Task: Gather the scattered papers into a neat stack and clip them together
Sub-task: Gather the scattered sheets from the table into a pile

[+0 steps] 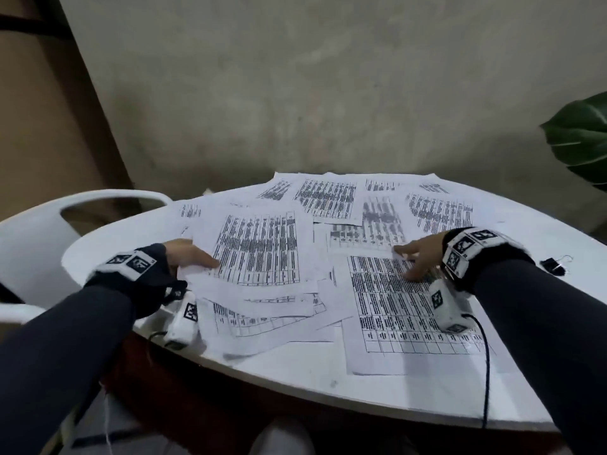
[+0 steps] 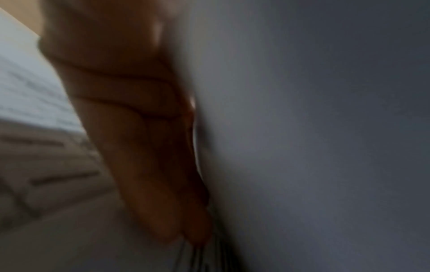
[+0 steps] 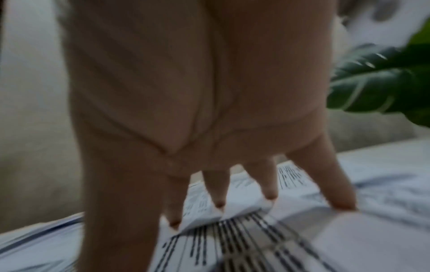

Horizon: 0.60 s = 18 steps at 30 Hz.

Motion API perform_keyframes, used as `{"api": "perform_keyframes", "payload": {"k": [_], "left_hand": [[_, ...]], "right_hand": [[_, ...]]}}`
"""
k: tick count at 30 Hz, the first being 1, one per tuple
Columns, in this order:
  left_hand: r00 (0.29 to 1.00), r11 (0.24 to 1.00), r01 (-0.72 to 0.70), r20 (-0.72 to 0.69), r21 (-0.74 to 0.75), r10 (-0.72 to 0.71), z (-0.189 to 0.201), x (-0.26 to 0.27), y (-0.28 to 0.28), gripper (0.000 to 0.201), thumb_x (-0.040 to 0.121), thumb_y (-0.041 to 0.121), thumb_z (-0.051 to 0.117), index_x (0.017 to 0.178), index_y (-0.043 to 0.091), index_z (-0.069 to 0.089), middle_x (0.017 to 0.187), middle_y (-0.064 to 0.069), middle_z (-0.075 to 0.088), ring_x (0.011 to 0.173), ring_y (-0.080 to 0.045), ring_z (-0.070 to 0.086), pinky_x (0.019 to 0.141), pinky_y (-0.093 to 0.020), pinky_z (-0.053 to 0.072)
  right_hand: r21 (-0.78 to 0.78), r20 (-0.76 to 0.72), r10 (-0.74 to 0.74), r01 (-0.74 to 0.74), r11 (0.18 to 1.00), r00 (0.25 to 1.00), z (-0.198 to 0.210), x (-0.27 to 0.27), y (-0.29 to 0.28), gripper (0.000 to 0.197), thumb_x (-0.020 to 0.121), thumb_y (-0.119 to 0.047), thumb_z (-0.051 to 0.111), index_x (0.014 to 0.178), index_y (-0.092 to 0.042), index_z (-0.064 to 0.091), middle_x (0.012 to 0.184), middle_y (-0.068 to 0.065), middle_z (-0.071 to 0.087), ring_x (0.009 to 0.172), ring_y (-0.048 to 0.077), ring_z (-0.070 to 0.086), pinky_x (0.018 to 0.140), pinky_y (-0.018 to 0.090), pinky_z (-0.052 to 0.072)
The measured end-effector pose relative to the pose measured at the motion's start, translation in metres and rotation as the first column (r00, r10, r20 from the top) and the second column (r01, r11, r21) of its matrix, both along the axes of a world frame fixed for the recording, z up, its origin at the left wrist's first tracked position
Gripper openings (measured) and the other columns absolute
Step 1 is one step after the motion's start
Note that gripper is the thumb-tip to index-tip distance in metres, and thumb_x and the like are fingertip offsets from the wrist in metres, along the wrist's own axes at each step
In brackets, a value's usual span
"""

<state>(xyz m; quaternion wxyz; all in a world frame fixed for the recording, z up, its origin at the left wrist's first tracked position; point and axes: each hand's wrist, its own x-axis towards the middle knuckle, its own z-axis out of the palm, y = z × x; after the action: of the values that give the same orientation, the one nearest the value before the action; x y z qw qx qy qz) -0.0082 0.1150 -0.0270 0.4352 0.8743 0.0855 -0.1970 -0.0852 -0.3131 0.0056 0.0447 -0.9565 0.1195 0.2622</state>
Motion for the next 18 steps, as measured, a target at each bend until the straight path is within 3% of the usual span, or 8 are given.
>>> {"api": "perform_keyframes", "payload": {"k": [1,3,4,6,8,11,15,18], "left_hand": [[1.000,1.000,0.003,-0.015,-0.021,-0.004,-0.001,-0.006,-0.005,0.054,0.065,0.018,0.082,0.112,-0.002,0.064,0.103,-0.017,0.072,0.098,-0.034,0.067,0.096,-0.048,0.050],[0.999,0.995,-0.001,-0.032,-0.101,-0.002,0.002,-0.019,-0.019,0.033,0.073,0.007,0.074,0.102,-0.005,0.064,0.075,-0.012,0.076,0.066,-0.026,0.073,0.066,-0.036,0.061],[0.999,0.993,-0.008,-0.040,-0.115,0.004,0.002,-0.023,-0.024,0.016,0.078,-0.002,0.066,0.094,-0.005,0.063,0.061,-0.008,0.074,0.051,-0.021,0.070,0.050,-0.028,0.058],[0.999,0.992,-0.025,-0.050,-0.121,0.019,0.004,-0.027,-0.030,0.009,0.082,-0.012,0.056,0.082,-0.005,0.061,0.050,-0.006,0.070,0.040,-0.018,0.066,0.038,-0.023,0.052],[0.998,0.990,-0.010,-0.056,-0.140,0.002,0.006,-0.030,-0.035,0.013,0.083,-0.014,0.054,0.082,-0.004,0.062,0.051,-0.006,0.071,0.041,-0.019,0.066,0.037,-0.024,0.051],[0.997,0.992,0.010,-0.076,-0.124,-0.020,0.005,-0.029,-0.040,0.024,0.081,-0.012,0.058,0.104,-0.007,0.061,0.065,-0.010,0.074,0.051,-0.024,0.070,0.044,-0.029,0.055],[0.993,0.996,0.063,-0.094,-0.069,-0.069,0.008,-0.034,-0.046,0.037,0.078,-0.007,0.065,0.114,-0.009,0.059,0.107,-0.025,0.068,0.087,-0.037,0.067,0.062,-0.038,0.058],[0.991,0.992,0.085,-0.098,-0.089,-0.094,0.007,-0.038,-0.049,0.034,0.079,-0.008,0.063,0.113,-0.008,0.060,0.095,-0.021,0.071,0.070,-0.032,0.070,0.050,-0.035,0.058]], "right_hand": [[0.007,-0.002,0.026,-0.026,1.000,1.000,0.003,0.001,0.002,0.076,0.086,-0.053,0.055,0.149,-0.031,0.019,0.156,0.001,0.023,0.143,0.025,0.024,0.117,0.040,0.015],[0.102,0.087,0.015,-0.024,0.995,0.996,0.007,0.005,0.005,0.055,0.087,-0.044,0.059,0.137,-0.025,0.048,0.145,0.001,0.045,0.130,0.022,0.044,0.111,0.038,0.027],[0.121,0.148,-0.011,-0.007,0.993,0.989,0.005,0.010,0.002,0.047,0.086,-0.042,0.061,0.127,-0.020,0.059,0.137,0.003,0.055,0.120,0.021,0.053,0.104,0.036,0.036],[0.099,0.261,-0.126,0.103,0.990,0.957,0.000,0.015,-0.002,0.051,0.082,-0.043,0.066,0.119,-0.009,0.063,0.129,0.008,0.061,0.111,0.023,0.059,0.096,0.035,0.044],[0.083,0.294,-0.223,0.208,0.975,0.929,-0.004,0.013,-0.003,0.056,0.080,-0.038,0.070,0.121,-0.001,0.059,0.131,0.016,0.056,0.117,0.032,0.054,0.100,0.040,0.041],[0.170,0.299,-0.332,0.292,0.941,0.895,-0.010,0.012,-0.001,0.054,0.082,-0.029,0.070,0.125,0.000,0.055,0.135,0.019,0.051,0.126,0.035,0.047,0.103,0.041,0.038],[0.279,0.345,-0.436,0.353,0.893,0.831,-0.018,0.012,-0.001,0.058,0.071,-0.038,0.078,0.114,0.000,0.065,0.114,0.018,0.067,0.100,0.030,0.064,0.096,0.041,0.050],[0.325,0.333,-0.469,0.368,0.871,0.818,-0.013,0.008,-0.001,0.068,0.068,-0.035,0.082,0.117,0.006,0.060,0.115,0.019,0.066,0.101,0.031,0.062,0.094,0.037,0.050]]}}
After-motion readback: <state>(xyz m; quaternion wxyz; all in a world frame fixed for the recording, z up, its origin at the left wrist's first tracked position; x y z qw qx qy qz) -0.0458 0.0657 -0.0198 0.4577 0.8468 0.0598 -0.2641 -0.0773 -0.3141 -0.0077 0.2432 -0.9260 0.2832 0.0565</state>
